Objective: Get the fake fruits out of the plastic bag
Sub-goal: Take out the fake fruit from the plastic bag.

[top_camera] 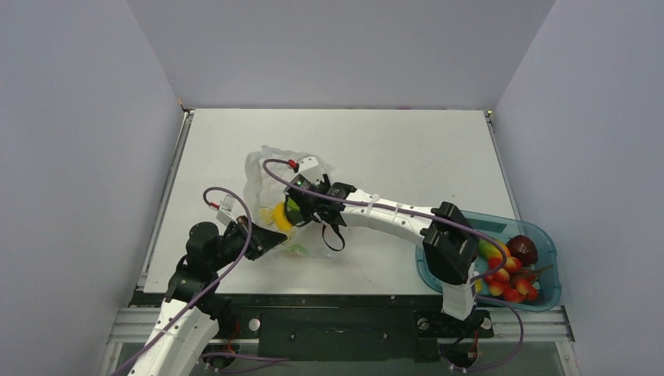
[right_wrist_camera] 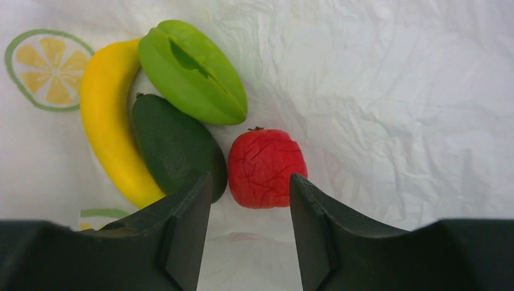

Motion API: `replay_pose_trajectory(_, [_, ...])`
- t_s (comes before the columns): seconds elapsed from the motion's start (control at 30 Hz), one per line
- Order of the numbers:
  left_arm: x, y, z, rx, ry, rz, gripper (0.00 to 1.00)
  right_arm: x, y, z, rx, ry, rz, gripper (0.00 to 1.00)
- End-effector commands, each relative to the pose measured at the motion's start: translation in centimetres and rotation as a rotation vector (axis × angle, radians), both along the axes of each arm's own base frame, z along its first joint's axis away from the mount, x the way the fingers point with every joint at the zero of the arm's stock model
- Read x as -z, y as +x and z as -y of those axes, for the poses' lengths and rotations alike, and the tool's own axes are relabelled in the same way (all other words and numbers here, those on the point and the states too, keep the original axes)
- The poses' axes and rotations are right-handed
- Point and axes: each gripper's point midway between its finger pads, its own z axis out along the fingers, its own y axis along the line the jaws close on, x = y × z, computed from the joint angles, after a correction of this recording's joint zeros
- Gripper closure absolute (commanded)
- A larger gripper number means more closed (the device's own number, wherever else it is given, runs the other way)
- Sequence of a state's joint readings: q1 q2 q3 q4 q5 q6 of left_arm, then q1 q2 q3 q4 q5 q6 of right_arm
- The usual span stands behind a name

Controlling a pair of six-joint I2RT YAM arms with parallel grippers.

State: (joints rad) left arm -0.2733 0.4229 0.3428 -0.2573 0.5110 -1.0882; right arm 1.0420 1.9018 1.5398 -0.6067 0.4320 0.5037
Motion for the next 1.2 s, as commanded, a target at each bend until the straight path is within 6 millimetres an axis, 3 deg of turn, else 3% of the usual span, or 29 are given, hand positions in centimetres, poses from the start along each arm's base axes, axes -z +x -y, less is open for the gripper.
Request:
replay_pose_trajectory(0.0, [-1.7,-0.2,0.4,0.029,-0.031,0.046,1.00,-1.1,0.3,-0.4,0.072,0.096,-0.013,0.54])
replay_pose_trajectory(0.2, [-2.2,-0.3,0.7,0.052,-0.043,0.052,1.00,-3.3,-0.9,-5.2,0.051,0.199,-0.026,0.61])
replay_pose_trajectory(0.3, [-2.7,-0.3,0.7,0.055,-0.050,0.060,1.00,-3.8,-0.9,-5.9,0.152,0.266,-0.052,0.64])
replay_pose_trajectory(0.43, [-3.4,-0.4,0.8,0.058,-0.055,0.076,1.00,-3.6,-0.8,-4.7,0.236,0.252,-0.059,0.60])
replay_pose_trajectory(0.73, [-4.3,-0.6,0.7,0.061,-0.056,0.101,1.00,0.1,-1.1,-0.4,0.224,0.102,-0.100,0.49])
replay_pose_trajectory(0.97, [-3.1,-0.8,0.5,0.056,-0.040,0.084,1.00,0.3,-1.8,3.3,0.222,0.019,-0.067,0.39])
replay_pose_trajectory(1.17, [-2.9,-0.9,0.5,0.057,-0.043,0.081,1.00,1.5,-2.3,4.4,0.227,-0.027,-0.064,0.37])
